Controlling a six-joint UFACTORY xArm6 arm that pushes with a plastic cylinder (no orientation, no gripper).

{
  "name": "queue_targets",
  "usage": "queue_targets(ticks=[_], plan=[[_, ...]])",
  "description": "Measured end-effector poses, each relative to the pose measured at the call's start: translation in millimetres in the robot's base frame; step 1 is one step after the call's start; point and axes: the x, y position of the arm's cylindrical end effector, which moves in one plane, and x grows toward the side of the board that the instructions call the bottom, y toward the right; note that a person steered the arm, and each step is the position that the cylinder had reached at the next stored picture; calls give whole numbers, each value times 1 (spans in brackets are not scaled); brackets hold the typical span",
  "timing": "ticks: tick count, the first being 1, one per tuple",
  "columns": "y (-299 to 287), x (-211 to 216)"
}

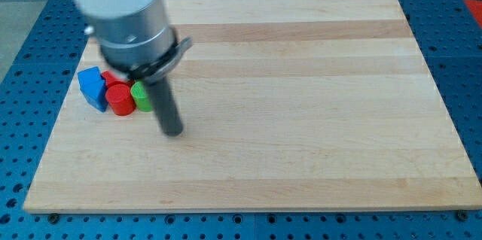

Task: Push yellow hexagon and yellow heart slightly right and down

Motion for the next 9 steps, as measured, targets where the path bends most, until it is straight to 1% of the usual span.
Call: queue_targets(ticks=[1,2,3,4,5,6,7,8,9], plan=[[37,-56],[58,-109],[21,-176],[-29,-231],[-94,-241],[-151,-212],[-178,-171],[-180,-150],[-189,-175]])
